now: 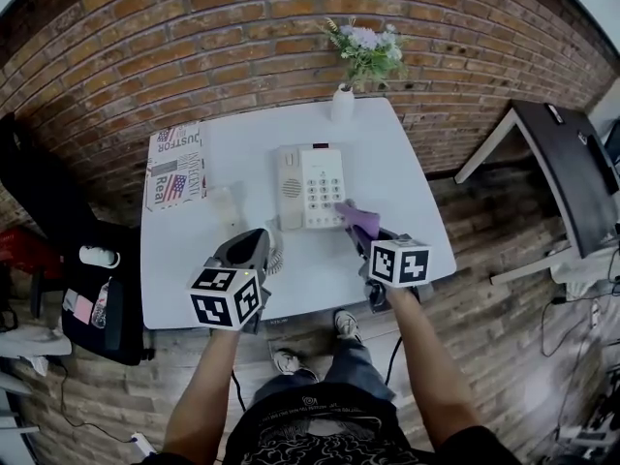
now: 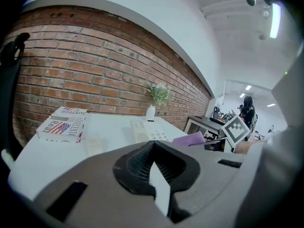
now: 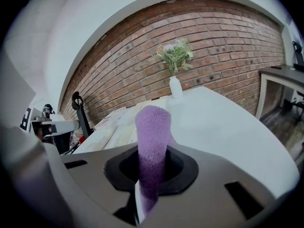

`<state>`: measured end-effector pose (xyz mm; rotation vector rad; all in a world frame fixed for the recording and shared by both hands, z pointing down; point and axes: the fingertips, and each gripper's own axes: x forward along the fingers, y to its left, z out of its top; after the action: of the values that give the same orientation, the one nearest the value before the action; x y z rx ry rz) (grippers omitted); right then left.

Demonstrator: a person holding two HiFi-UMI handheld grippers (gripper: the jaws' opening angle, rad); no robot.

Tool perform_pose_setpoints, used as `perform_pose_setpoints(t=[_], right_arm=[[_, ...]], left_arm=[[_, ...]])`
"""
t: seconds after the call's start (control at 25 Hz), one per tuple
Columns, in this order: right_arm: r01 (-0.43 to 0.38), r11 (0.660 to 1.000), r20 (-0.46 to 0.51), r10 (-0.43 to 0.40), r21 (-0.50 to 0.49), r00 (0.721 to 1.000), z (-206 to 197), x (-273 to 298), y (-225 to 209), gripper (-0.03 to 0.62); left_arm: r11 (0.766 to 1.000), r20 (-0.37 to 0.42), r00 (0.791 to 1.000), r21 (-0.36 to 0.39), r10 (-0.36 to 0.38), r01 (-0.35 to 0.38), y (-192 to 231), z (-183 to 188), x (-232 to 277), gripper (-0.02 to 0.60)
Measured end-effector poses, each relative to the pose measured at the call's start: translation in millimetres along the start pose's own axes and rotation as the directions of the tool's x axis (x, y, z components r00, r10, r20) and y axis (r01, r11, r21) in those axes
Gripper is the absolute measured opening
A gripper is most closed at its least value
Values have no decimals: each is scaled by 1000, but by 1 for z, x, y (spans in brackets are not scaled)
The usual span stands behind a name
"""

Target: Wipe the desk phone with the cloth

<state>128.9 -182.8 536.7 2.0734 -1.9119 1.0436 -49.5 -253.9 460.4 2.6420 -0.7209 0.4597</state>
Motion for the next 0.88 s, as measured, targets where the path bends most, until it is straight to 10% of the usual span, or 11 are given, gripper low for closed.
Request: perform_pose_setpoints(t=[0.88], right_arm=[[-109,991,1,110,71,994,-17,40,83,43]], left_arm=[[997,5,998,-43,57,-57,36,-21,-41,2]])
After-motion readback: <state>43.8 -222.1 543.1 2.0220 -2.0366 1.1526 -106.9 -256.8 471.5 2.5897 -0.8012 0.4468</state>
